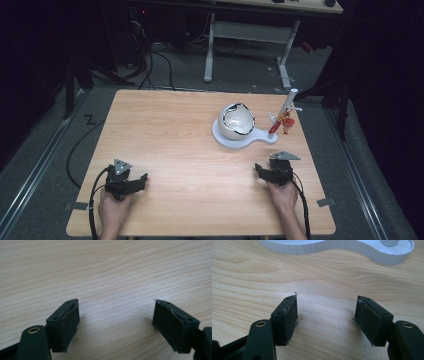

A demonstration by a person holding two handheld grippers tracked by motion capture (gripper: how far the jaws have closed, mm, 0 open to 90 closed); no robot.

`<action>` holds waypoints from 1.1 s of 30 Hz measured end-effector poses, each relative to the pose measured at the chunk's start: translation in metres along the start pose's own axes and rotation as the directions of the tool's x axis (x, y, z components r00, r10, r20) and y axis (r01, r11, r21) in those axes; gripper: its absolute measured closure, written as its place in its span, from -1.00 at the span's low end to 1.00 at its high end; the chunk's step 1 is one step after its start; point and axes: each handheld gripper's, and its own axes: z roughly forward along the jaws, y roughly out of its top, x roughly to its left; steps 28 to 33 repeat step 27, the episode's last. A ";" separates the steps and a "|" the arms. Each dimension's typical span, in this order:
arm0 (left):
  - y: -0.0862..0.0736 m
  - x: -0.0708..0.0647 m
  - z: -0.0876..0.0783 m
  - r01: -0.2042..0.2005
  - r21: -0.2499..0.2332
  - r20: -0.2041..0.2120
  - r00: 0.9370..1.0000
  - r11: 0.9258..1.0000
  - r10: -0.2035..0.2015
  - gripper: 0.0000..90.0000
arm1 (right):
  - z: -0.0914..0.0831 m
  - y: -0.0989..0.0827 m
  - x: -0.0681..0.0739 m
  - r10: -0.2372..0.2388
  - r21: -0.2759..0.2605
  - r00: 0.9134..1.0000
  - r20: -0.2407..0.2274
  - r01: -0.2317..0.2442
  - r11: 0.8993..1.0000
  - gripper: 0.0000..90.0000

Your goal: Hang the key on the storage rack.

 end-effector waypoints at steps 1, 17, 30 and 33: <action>0.000 0.000 0.000 0.000 -0.001 0.000 1.000 1.000 0.000 -0.51 | 0.000 0.000 0.000 -0.007 -0.001 1.000 0.005 0.007 1.000 -0.22; 0.000 0.000 0.000 0.002 0.000 0.004 1.000 1.000 -0.002 -0.51 | 0.000 -0.001 0.003 -0.016 0.002 1.000 0.022 0.016 1.000 -0.27; 0.000 0.000 0.000 -0.005 -0.001 0.006 1.000 1.000 0.005 -0.51 | 0.000 -0.001 0.003 -0.016 0.001 1.000 0.022 0.016 1.000 -0.27; 0.000 0.000 0.000 -0.005 -0.001 0.006 1.000 1.000 0.005 -0.51 | 0.000 -0.001 0.003 -0.016 0.001 1.000 0.022 0.016 1.000 -0.27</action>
